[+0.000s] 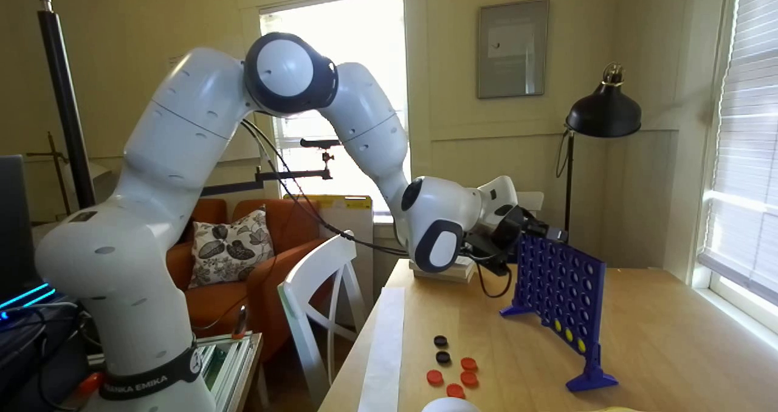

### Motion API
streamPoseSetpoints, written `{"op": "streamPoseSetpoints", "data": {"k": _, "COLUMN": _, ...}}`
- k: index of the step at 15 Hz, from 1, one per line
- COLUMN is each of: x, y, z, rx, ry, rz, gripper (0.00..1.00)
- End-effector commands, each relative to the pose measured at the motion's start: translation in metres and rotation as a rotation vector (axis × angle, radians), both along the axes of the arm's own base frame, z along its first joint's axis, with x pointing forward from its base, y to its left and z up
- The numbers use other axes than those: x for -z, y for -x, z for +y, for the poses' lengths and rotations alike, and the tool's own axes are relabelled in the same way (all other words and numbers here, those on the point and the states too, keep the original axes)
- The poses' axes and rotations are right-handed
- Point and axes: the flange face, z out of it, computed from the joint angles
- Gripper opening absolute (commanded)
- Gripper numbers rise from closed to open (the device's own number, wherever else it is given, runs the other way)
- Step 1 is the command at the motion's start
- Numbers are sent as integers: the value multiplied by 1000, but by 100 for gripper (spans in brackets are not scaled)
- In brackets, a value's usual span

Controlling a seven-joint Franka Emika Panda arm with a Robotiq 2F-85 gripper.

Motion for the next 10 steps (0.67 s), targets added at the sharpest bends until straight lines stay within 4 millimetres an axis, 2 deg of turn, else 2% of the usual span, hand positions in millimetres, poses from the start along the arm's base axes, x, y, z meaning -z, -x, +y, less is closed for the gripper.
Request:
{"op": "streamPoseSetpoints", "data": {"k": 1, "x": 5, "y": 0, "z": 5, "rx": -9, "ry": -6, "rz": -2, "gripper": 11}}
{"op": "streamPoseSetpoints", "data": {"k": 8, "x": 4, "y": 3, "z": 4, "rx": -2, "ry": -5, "rz": -1, "gripper": 11}}
{"op": "streamPoseSetpoints", "data": {"k": 9, "x": 4, "y": 3, "z": 4, "rx": -1, "ry": -4, "rz": -3, "gripper": 33}}
{"op": "streamPoseSetpoints", "data": {"k": 10, "x": 3, "y": 3, "z": 5, "rx": -1, "ry": -5, "rz": -4, "gripper": 61}}
